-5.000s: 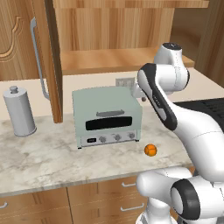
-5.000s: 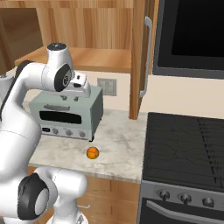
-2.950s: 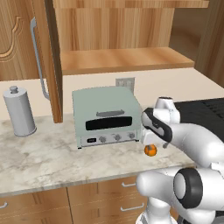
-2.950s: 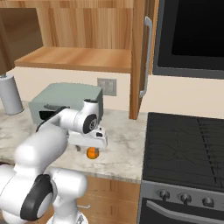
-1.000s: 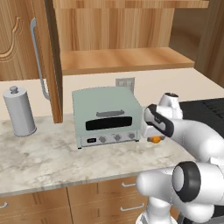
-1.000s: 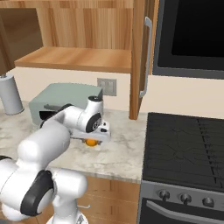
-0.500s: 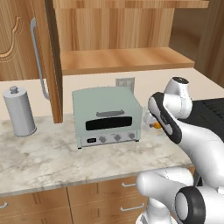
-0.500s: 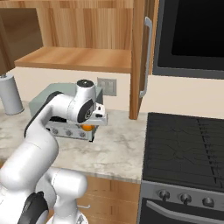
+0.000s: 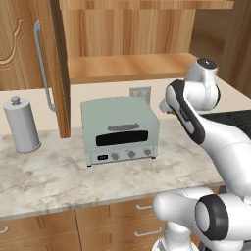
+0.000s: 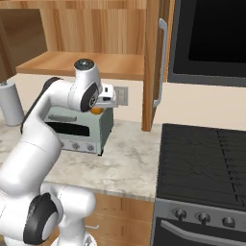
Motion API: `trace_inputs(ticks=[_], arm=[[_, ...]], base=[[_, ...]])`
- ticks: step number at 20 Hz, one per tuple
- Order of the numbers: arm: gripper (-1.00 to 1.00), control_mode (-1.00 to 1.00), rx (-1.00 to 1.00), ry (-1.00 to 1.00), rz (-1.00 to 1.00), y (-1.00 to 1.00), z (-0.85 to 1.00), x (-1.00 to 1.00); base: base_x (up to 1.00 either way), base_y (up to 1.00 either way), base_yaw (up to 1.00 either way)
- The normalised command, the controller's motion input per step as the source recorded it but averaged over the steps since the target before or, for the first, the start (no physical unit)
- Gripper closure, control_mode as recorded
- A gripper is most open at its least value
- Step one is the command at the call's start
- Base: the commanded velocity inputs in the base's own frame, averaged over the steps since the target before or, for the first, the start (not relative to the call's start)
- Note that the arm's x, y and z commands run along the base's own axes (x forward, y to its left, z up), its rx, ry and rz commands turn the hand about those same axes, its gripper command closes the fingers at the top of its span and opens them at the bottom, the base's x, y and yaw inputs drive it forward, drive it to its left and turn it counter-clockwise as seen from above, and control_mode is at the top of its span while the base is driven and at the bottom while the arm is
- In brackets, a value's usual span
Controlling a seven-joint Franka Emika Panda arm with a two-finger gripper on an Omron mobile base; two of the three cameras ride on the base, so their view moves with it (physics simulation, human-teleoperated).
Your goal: Pick the orange from the counter and place it in the cabinet. Then close the cabinet.
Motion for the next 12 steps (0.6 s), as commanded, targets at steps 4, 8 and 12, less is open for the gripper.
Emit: trace_inputs(ticks=[4, 8, 12], arm=[[1.0, -1.0, 0.0, -0.31, -0.01, 0.0, 1.0, 0.25], [1.0, -1.0, 0.0, -0.27, -0.03, 0.0, 0.9, 0.21], [1.0, -1.0, 0.0, -0.27, -0.05, 0.03, 0.44, 0.18]], base=[[0.0, 0.0, 0.0], [0.0, 0.0, 0.0], [0.0, 0.0, 0.0]])
